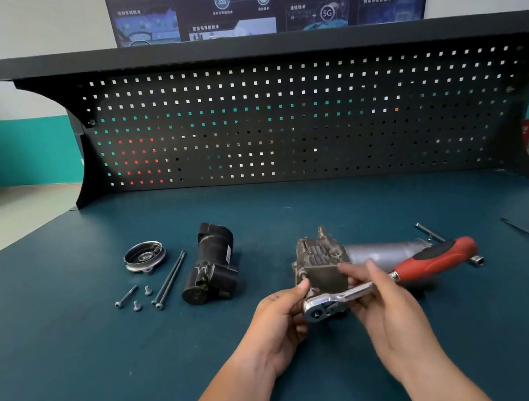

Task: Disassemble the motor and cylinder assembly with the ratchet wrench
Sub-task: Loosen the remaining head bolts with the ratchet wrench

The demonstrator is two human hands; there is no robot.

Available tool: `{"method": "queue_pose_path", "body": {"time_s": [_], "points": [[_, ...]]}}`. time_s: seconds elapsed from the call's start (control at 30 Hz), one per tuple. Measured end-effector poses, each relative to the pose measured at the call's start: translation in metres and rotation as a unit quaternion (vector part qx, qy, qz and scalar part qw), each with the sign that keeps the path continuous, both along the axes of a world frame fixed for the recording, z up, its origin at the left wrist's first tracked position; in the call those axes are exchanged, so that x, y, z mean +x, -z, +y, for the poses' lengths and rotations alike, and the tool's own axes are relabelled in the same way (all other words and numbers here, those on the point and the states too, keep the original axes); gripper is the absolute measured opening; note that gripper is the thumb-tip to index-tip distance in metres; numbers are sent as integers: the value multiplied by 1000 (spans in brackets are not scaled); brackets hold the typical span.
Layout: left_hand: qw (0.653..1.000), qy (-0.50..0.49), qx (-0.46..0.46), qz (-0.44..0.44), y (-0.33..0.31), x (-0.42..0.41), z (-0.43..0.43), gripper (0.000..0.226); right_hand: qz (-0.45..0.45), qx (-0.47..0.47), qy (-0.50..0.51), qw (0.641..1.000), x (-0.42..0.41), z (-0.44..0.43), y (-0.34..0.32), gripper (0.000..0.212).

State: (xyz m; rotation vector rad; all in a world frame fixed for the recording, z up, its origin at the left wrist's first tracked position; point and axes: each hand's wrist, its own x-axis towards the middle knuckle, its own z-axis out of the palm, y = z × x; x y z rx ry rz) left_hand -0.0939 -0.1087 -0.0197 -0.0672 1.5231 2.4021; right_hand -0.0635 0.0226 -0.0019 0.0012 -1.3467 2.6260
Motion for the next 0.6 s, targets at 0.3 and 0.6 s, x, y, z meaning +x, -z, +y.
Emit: {"method": "queue_pose_path", "body": {"time_s": [0.3,0.6], "points": [[1000,-1,9,24,2,1,1,21,1,-241,51,969,-12,-19,-14,36],[999,13,-5,36,4,1,1,24,41,-66,103,992,-20,-19,-17,34]]}}
